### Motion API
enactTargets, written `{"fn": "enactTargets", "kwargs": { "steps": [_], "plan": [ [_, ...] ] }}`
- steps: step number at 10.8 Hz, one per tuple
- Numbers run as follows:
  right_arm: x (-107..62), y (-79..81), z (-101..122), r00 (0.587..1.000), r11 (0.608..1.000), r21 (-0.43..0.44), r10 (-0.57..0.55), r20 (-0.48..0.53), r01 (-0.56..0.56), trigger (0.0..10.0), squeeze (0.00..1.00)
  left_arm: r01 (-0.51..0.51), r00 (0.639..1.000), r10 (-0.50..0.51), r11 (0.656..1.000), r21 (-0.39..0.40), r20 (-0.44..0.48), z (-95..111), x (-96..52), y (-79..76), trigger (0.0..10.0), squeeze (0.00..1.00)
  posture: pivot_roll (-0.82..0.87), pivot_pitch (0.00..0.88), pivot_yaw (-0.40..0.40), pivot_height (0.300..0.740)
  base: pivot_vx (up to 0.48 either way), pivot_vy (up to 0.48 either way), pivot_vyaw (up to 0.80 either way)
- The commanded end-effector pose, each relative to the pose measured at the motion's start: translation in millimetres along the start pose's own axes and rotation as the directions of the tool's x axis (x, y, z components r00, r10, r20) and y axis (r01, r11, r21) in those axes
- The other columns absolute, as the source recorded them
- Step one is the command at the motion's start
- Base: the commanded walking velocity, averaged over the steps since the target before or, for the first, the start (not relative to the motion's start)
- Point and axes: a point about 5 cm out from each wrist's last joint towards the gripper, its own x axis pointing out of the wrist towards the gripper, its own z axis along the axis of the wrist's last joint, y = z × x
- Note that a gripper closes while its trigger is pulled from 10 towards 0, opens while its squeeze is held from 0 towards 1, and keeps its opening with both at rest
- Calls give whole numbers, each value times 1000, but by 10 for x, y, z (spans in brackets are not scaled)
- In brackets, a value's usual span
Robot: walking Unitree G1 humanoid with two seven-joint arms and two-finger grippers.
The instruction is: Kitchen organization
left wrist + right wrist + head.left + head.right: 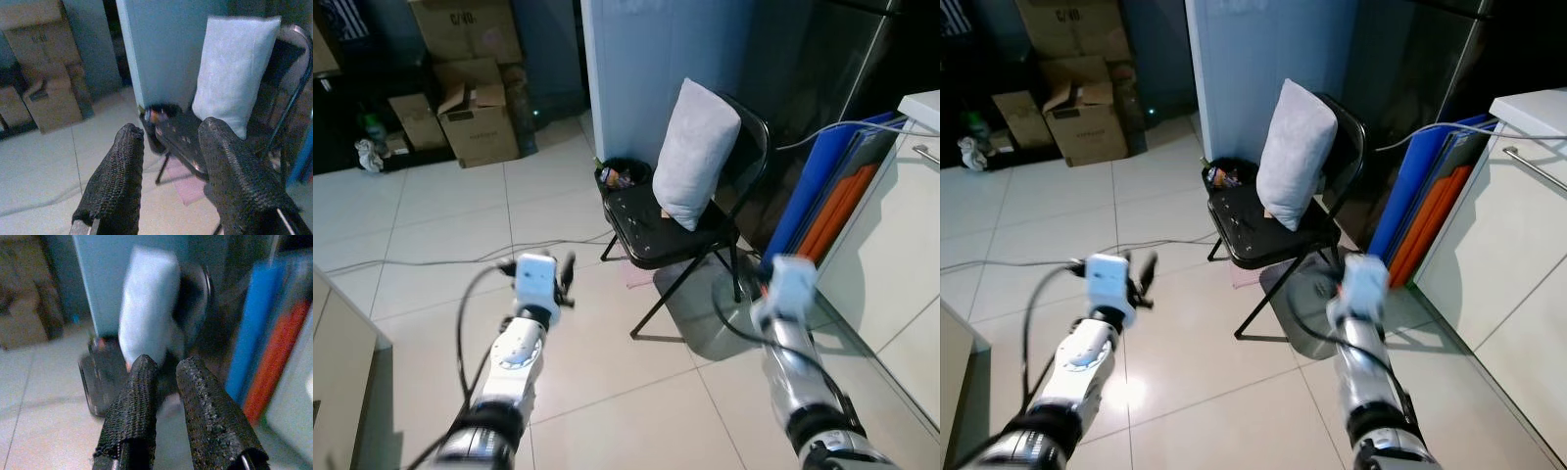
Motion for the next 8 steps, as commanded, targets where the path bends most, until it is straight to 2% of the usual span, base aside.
{"fn": "enactTargets", "kwargs": {
  "steps": [1, 3, 4, 6, 8],
  "plan": [
    [-27, 30, 26, 999, 1000, 1, 1, 32, -1, 10000, 0, 0, 1000, 0, 1000, 6, 22, 0, -57, 10, 10000, 0, 67, 0, 55, 740, 0, 0, 0],
    [-96, 35, 158, 993, 1000, -2, -12, 120, 12, 10000, 0, -10, 996, 9, 1000, 11, 85, 66, -224, 35, 10000, 0, 73, 0, 53, 740, 0, 0, 0],
    [-118, 32, 148, 993, 1000, -9, -13, 119, 14, 10000, 0, -5, 995, 3, 1000, 16, 97, 92, -242, 21, 10000, 0, 76, 0, 54, 740, 0, 0, 0],
    [-204, 75, 119, 996, 999, -42, -6, 93, 10, 10000, 0, 20, 998, -22, 999, 31, 58, 83, -311, 46, 10000, 0, 24, 0, 103, 740, 0, 0, 0],
    [-284, 29, 100, 997, 999, -30, -14, 76, 16, 10000, 0, 40, 999, -40, 999, 8, 26, 60, -386, 29, 10000, 0, 11, 0, 105, 740, 0, 0, 0]
  ]
}}
